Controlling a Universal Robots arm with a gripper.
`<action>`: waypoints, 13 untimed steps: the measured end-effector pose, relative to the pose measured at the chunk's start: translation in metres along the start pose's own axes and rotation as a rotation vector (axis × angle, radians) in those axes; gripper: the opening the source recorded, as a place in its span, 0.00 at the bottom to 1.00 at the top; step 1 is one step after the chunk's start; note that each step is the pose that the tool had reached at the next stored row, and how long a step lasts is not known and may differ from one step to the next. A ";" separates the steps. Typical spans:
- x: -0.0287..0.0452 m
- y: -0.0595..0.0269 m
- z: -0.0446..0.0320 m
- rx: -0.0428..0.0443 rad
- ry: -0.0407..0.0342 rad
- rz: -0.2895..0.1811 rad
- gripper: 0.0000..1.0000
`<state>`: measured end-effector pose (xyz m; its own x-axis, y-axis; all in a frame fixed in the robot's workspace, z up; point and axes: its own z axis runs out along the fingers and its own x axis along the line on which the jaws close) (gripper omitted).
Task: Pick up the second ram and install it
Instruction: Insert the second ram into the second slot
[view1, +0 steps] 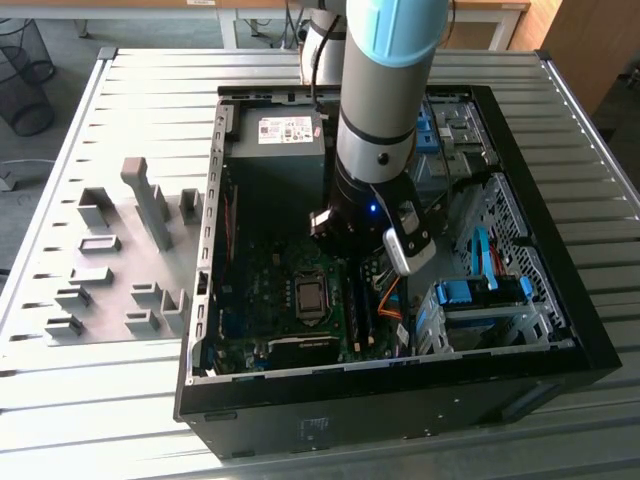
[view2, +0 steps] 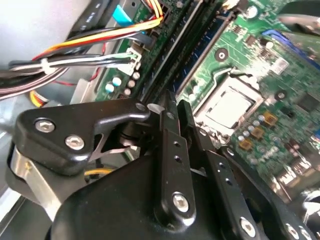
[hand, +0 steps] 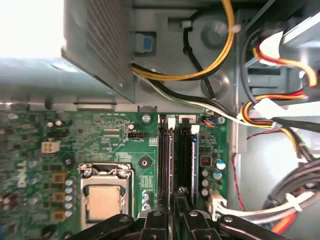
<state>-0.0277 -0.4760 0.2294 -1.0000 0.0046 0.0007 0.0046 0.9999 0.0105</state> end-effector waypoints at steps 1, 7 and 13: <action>0.0000 0.0000 -0.0038 0.0000 0.0000 0.000 0.21; 0.0000 0.0001 -0.0079 -0.0001 0.0001 0.000 0.13; 0.0000 0.0001 -0.0070 -0.0002 0.0000 0.000 0.10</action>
<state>-0.0277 -0.4760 0.2364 -1.0000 0.0045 0.0007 0.0046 0.9999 0.0107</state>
